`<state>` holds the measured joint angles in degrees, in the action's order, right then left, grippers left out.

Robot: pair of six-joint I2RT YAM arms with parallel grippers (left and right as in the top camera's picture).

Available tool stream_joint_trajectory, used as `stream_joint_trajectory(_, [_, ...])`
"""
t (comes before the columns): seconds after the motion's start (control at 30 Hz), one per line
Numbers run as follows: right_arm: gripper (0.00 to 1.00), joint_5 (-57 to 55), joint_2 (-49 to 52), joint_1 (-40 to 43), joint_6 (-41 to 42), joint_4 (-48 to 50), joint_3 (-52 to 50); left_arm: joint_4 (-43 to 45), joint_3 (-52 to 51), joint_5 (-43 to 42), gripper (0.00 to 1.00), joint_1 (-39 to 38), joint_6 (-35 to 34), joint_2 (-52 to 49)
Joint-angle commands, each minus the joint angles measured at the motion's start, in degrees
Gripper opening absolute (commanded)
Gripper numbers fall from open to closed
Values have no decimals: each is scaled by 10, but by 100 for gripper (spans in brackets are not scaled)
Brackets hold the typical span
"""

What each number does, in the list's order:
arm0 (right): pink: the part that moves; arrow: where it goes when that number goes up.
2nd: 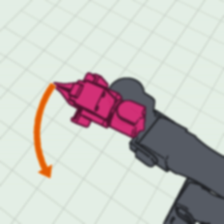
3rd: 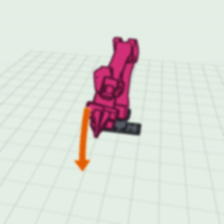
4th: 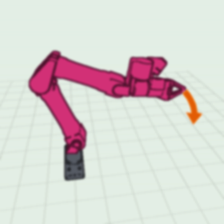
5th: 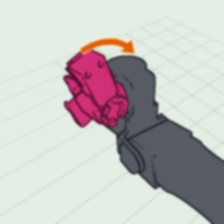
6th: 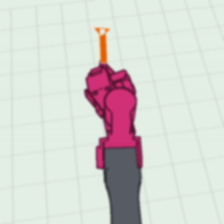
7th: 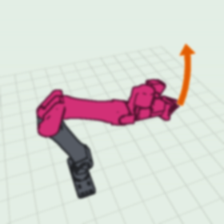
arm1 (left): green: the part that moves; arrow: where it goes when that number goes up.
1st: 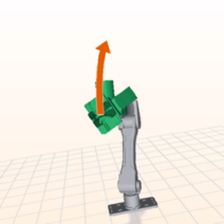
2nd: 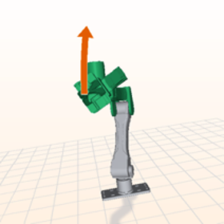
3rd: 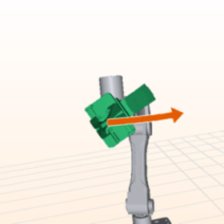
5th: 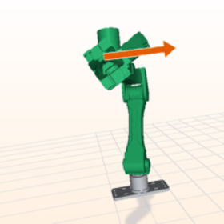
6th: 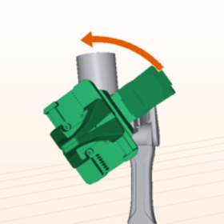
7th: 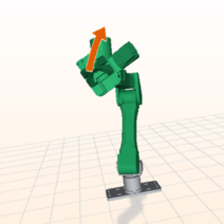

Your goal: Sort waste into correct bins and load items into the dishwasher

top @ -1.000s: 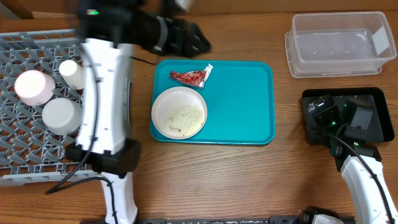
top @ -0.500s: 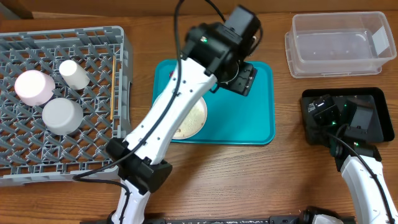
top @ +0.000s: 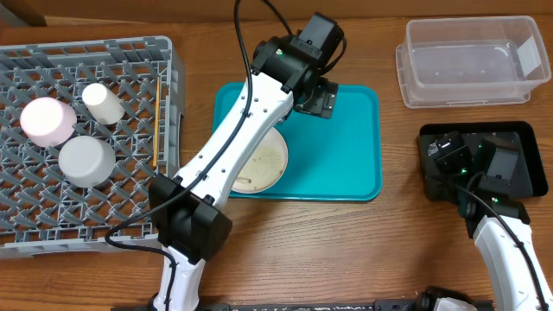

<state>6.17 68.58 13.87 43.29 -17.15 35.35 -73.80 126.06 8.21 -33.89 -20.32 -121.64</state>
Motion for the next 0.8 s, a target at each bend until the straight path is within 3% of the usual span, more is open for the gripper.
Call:
stream_joint_trajectory(0.0, [100, 1, -6, 2, 0, 3, 14, 7, -7, 10, 100, 4, -16, 0])
stream_joint_trajectory(0.17, [100, 1, -6, 1, 0, 3, 14, -16, 9, 65, 100, 14, -34, 2])
stream_joint_trajectory(0.3, [100, 1, -6, 2, 0, 3, 14, -118, 32, 227, 100, 53, -174, 13])
stream_joint_trajectory(0.37, [100, 1, -6, 2, 0, 3, 14, -158, 32, 254, 100, 84, -225, 20])
stream_joint_trajectory(0.53, [100, 1, -6, 2, 0, 3, 14, -230, 32, 224, 100, 185, -258, 27])
stream_joint_trajectory(0.77, [100, 1, -6, 1, 0, 3, 14, -230, 32, 79, 100, 315, -247, 27])
